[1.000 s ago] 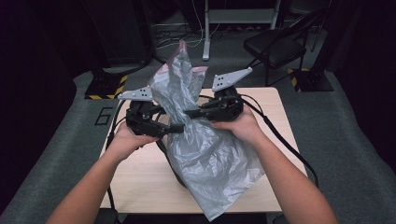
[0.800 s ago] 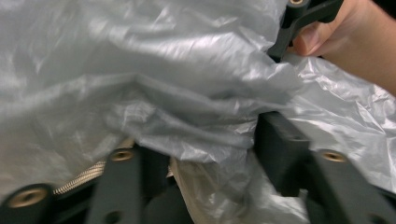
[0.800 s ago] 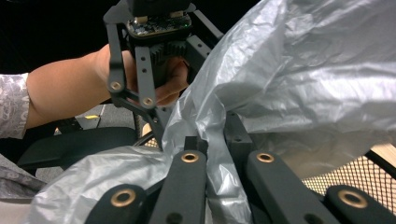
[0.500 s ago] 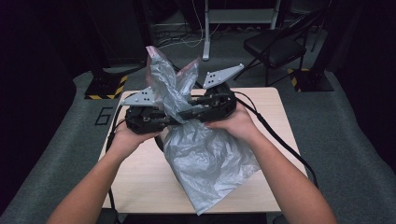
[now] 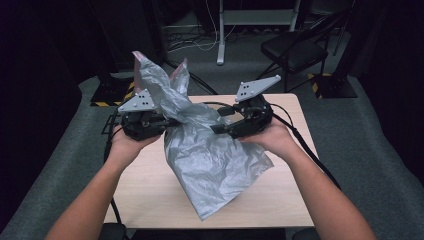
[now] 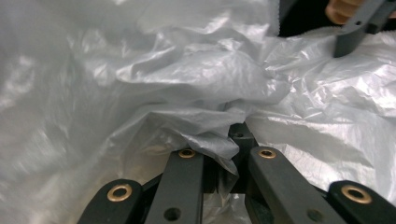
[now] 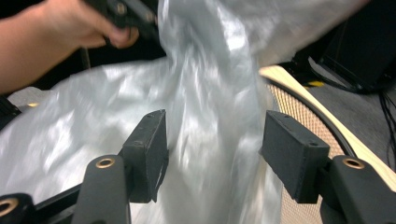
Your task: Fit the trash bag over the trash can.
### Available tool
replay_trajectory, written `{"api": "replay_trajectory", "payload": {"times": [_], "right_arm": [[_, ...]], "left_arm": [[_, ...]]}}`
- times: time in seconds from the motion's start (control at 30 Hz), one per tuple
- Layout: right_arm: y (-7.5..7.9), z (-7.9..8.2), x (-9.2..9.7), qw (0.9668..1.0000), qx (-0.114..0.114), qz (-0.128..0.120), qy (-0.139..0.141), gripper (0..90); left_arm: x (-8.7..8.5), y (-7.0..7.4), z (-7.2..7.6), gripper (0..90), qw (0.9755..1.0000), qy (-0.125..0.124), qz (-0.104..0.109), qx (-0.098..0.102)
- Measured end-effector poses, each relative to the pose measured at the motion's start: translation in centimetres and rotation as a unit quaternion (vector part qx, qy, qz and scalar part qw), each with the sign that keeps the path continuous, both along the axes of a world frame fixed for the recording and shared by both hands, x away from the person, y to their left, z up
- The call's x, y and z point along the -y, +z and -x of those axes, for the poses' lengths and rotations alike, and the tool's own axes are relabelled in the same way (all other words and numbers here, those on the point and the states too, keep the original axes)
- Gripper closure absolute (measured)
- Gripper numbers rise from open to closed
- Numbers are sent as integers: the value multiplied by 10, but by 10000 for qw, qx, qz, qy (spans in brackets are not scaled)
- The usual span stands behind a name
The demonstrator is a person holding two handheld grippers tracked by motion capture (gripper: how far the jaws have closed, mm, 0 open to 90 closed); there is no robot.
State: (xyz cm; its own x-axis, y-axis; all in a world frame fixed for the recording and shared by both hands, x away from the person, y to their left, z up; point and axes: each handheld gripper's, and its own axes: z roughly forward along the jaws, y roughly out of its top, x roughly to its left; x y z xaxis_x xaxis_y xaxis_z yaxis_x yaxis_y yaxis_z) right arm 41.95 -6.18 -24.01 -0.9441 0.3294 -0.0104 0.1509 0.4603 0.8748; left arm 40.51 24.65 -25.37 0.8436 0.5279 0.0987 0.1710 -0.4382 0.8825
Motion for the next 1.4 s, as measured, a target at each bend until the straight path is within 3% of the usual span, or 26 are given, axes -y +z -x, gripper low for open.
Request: {"api": "replay_trajectory", "payload": {"times": [0.43,0.6,0.87,0.97,1.23,1.4], "right_arm": [[-10,1,38,9988,-121,89,-456,391],[-11,2,42,9988,-170,6,-451,391],[-16,5,33,9994,-235,-3,-252,403],[-18,4,28,9995,-196,51,-222,454],[-31,-13,16,9978,-355,558,-72,798],[-37,-22,9,9960,-426,777,-89,877]], "left_arm": [[-24,1,-8,870,9976,674,83,121],[-26,0,-11,870,9966,811,11,143],[-36,0,-18,872,9936,1113,-44,162],[-37,-1,-19,872,9938,1106,29,132],[-28,-1,-18,872,9956,923,80,167],[-19,-1,-20,872,9975,671,212,65]]}}
